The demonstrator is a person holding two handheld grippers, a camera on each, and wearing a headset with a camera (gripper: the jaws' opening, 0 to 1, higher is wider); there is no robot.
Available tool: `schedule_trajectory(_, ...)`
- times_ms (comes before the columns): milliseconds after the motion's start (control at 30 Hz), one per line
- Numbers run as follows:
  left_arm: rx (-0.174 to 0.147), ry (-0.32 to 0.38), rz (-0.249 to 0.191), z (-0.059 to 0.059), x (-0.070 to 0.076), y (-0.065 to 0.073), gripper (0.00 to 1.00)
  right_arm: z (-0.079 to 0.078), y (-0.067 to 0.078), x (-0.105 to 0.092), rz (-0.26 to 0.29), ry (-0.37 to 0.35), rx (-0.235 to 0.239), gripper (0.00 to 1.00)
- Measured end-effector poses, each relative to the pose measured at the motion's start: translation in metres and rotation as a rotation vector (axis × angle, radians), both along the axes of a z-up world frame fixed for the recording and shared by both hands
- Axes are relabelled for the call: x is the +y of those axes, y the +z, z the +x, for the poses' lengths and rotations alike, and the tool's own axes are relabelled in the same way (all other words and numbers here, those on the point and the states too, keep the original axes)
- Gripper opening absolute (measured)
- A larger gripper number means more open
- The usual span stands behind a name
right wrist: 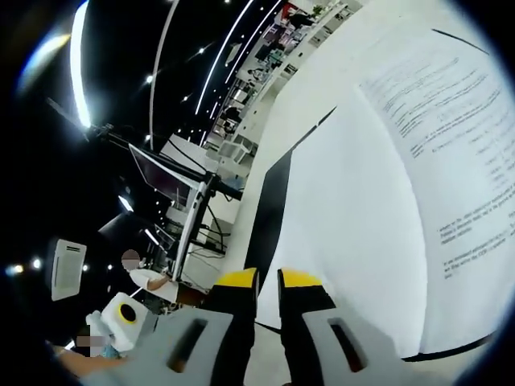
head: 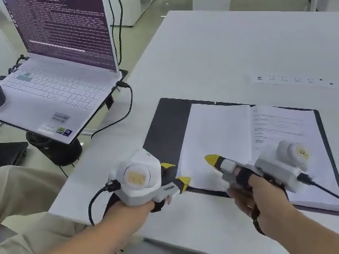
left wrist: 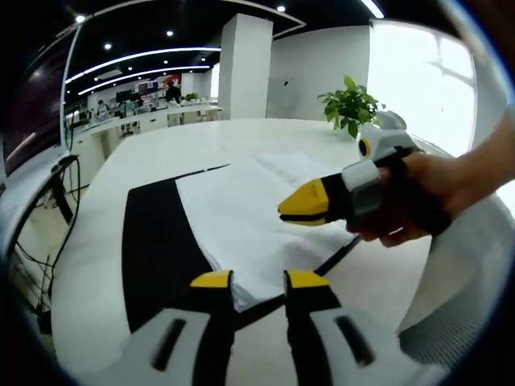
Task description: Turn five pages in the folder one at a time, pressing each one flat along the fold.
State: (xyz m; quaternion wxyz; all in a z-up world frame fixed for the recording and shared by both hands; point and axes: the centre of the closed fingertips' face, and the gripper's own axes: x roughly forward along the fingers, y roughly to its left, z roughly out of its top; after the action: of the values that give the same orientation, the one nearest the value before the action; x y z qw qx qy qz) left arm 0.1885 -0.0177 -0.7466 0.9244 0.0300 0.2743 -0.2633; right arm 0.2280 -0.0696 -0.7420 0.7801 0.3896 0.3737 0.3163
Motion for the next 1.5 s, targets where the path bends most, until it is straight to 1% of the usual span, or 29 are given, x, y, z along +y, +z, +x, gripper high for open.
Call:
schedule_trajectory(100,-0.002,-0.010,0.008,0.009,-0.008,-0.008,0.14,0.005,0.000,-0.013,0.007,-0.010,-0.001,0.08)
schedule_trajectory(167,0.001,-0.017,0.017,0.014,-0.012,-0.016,0.10,0.010,0.000,-0.022,0.007,-0.013,0.000,0.07)
schedule_trajectory(200,0.016,-0.011,0.025,0.016,-0.013,-0.021,0.09,0.012,0.000,-0.025,0.008,-0.014,0.001,0.07)
schedule_trajectory(233,0.016,-0.002,0.026,0.018,-0.013,-0.023,0.08,0.015,0.000,-0.029,0.012,-0.017,-0.001,0.07)
schedule_trajectory(300,0.028,0.014,0.035,0.019,-0.012,-0.029,0.08,0.021,0.000,-0.035,0.021,-0.023,0.000,0.07)
schedule_trajectory(400,0.055,0.021,0.073,0.016,-0.009,-0.040,0.03,0.029,-0.001,-0.040,0.025,-0.028,0.004,0.07)
schedule_trajectory(433,0.050,0.026,0.080,0.014,-0.006,-0.043,0.02,0.032,-0.003,-0.042,0.029,-0.032,0.011,0.06)
schedule_trajectory(467,0.029,0.037,0.080,0.015,-0.005,-0.040,0.00,0.033,-0.003,-0.043,0.031,-0.028,0.015,0.05)
schedule_trajectory(500,0.026,0.047,0.075,0.014,-0.004,-0.039,0.00,0.035,-0.004,-0.043,0.032,-0.026,0.015,0.03)
schedule_trajectory(567,0.020,0.047,0.078,0.015,-0.004,-0.040,0.00,0.039,-0.008,-0.046,0.028,-0.027,0.025,0.02)
schedule_trajectory(600,0.012,0.036,0.093,0.015,-0.005,-0.040,0.00,0.045,-0.010,-0.049,0.026,-0.042,0.022,0.02)
schedule_trajectory(633,-0.002,0.017,0.120,0.016,-0.004,-0.040,0.00,0.048,-0.012,-0.050,0.023,-0.050,0.027,0.02)
schedule_trajectory(667,-0.002,0.021,0.119,0.015,-0.004,-0.040,0.00,0.050,-0.013,-0.050,0.022,-0.050,0.036,0.02)
schedule_trajectory(767,-0.012,0.016,0.115,0.015,-0.003,-0.040,0.00,0.059,-0.015,-0.051,0.014,-0.050,0.041,0.00)
schedule_trajectory(833,-0.017,0.015,0.108,0.015,-0.003,-0.040,0.00,0.067,-0.017,-0.053,0.023,-0.064,0.054,0.00)
schedule_trajectory(867,-0.024,0.001,0.120,0.015,-0.003,-0.040,0.00,0.068,-0.017,-0.054,0.023,-0.065,0.057,0.00)
schedule_trajectory(900,-0.030,-0.010,0.135,0.016,-0.002,-0.041,0.00,0.072,-0.017,-0.055,0.025,-0.071,0.058,0.00)
schedule_trajectory(933,-0.027,-0.008,0.132,0.016,-0.002,-0.041,0.00,0.076,-0.018,-0.056,0.027,-0.077,0.062,0.00)
schedule_trajectory(967,-0.027,-0.009,0.133,0.016,-0.002,-0.041,0.00,0.081,-0.021,-0.057,0.035,-0.087,0.084,0.00)
schedule_trajectory(1067,-0.026,-0.008,0.133,0.016,-0.001,-0.041,0.00,0.093,-0.024,-0.060,0.055,-0.108,0.105,0.00)
schedule_trajectory(1133,-0.027,-0.006,0.131,0.016,-0.001,-0.042,0.00,0.102,-0.028,-0.064,0.071,-0.142,0.137,0.00)
schedule_trajectory(1167,-0.028,-0.004,0.131,0.016,-0.001,-0.041,0.00,0.104,-0.031,-0.065,0.081,-0.147,0.161,0.00)
schedule_trajectory(1200,-0.028,-0.002,0.130,0.016,-0.001,-0.041,0.00,0.106,-0.035,-0.066,0.076,-0.149,0.178,0.00)
schedule_trajectory(1233,-0.028,0.001,0.128,0.016,-0.001,-0.042,0.00,0.108,-0.035,-0.066,0.078,-0.150,0.173,0.00)
schedule_trajectory(1267,-0.029,0.002,0.127,0.016,0.000,-0.042,0.00,0.112,-0.031,-0.064,0.130,-0.161,0.196,0.00)
schedule_trajectory(1300,-0.029,0.003,0.127,0.016,0.001,-0.043,0.00,0.112,-0.033,-0.064,0.126,-0.163,0.206,0.00)
schedule_trajectory(1333,-0.030,0.004,0.126,0.016,0.001,-0.043,0.00,0.116,-0.031,-0.065,0.133,-0.173,0.200,0.00)
schedule_trajectory(1433,-0.031,0.004,0.126,0.016,0.000,-0.042,0.00,0.125,-0.031,-0.066,0.139,-0.199,0.204,0.00)
schedule_trajectory(1500,-0.030,0.005,0.126,0.016,0.000,-0.042,0.00,0.132,-0.032,-0.069,0.161,-0.227,0.220,0.00)
